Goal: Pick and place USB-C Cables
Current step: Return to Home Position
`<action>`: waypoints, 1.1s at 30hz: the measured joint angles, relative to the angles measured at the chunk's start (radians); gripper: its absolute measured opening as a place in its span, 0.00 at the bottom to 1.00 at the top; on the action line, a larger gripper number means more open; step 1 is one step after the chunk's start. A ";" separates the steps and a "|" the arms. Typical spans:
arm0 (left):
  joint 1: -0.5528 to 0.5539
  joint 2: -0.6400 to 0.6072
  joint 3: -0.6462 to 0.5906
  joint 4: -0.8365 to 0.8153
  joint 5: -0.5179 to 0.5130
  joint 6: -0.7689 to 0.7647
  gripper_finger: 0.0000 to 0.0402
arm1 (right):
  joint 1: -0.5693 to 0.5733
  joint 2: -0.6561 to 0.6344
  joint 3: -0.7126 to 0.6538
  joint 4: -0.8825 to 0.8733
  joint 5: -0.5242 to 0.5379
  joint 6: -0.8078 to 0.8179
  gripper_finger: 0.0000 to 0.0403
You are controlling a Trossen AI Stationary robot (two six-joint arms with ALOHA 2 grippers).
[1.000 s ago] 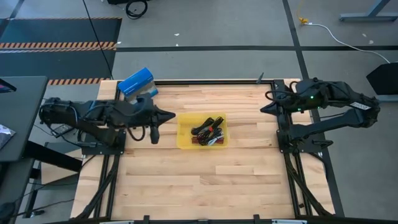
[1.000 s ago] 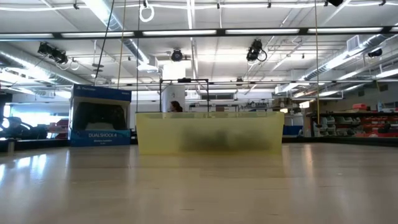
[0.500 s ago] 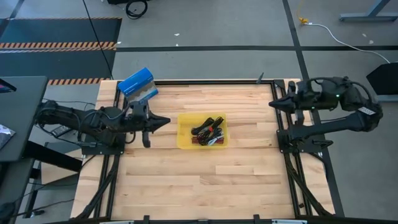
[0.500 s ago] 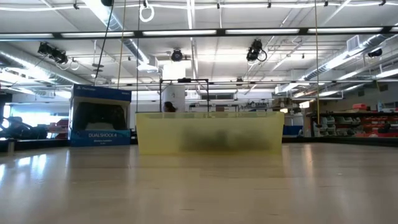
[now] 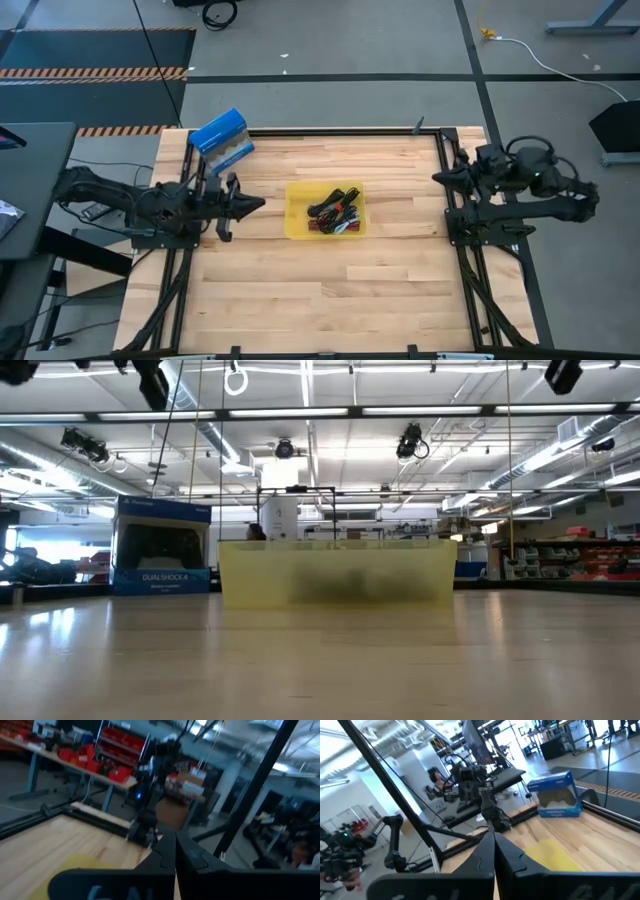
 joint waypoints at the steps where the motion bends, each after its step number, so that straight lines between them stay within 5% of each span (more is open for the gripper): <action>1: 0.000 -0.008 -0.032 0.049 0.000 0.002 0.00 | 0.000 -0.019 -0.029 0.016 0.000 -0.001 0.00; 9: -0.003 -0.017 -0.186 0.147 0.042 0.178 0.01 | 0.000 -0.093 -0.182 0.023 -0.079 -0.148 0.01; 19: -0.001 -0.017 -0.294 0.187 0.063 0.113 0.01 | 0.000 -0.107 -0.319 0.101 -0.123 -0.102 0.01; 33: -0.001 -0.017 -0.425 0.340 0.061 0.075 0.01 | 0.000 -0.144 -0.617 0.597 -0.104 -0.003 0.01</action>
